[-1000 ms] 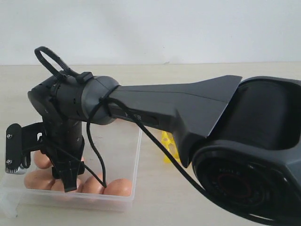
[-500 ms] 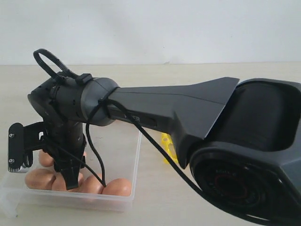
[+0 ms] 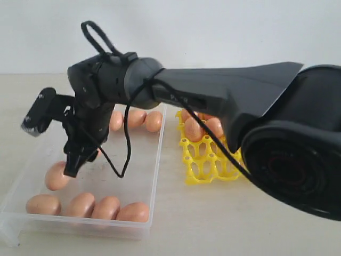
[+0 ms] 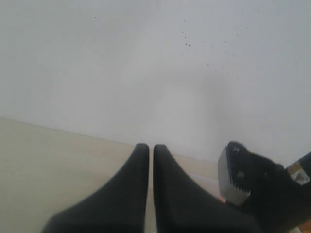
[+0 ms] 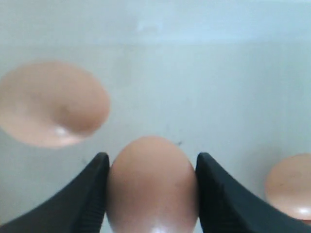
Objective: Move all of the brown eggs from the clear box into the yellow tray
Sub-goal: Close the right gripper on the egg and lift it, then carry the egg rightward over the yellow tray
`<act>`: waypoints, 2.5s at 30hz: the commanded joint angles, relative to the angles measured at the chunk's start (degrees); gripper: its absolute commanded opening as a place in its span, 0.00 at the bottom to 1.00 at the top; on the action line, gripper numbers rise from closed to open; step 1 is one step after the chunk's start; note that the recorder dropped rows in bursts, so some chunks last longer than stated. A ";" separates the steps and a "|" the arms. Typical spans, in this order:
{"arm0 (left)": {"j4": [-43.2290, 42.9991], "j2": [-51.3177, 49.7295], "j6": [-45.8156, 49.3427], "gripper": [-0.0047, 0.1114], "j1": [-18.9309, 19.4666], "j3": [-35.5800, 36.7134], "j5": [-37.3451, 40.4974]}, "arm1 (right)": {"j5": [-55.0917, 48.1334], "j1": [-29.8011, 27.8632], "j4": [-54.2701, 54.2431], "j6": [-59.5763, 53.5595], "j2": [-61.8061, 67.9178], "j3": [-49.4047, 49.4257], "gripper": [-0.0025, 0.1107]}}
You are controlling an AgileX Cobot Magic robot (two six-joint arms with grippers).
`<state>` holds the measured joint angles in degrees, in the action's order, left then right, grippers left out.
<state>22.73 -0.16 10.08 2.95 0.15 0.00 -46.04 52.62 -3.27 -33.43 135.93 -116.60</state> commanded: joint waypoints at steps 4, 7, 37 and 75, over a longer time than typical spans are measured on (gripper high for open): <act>0.28 0.16 0.33 0.07 -0.24 -0.15 0.00 | 9.78 -1.59 -3.96 6.71 -5.96 -0.01 0.02; 0.28 0.16 0.33 0.07 -0.24 -0.15 0.00 | 11.45 -1.59 -4.33 10.16 -6.38 -0.01 0.02; 0.28 0.16 0.33 0.07 -0.24 -0.15 0.00 | 82.38 -1.59 -3.54 34.17 -37.30 52.65 0.02; 0.28 0.16 0.33 0.07 -0.24 -0.15 0.00 | 116.01 -68.95 64.23 66.06 -21.40 75.80 0.02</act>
<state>22.73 -0.16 10.08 2.95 0.15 0.00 68.70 -16.50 59.87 31.79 112.00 -37.92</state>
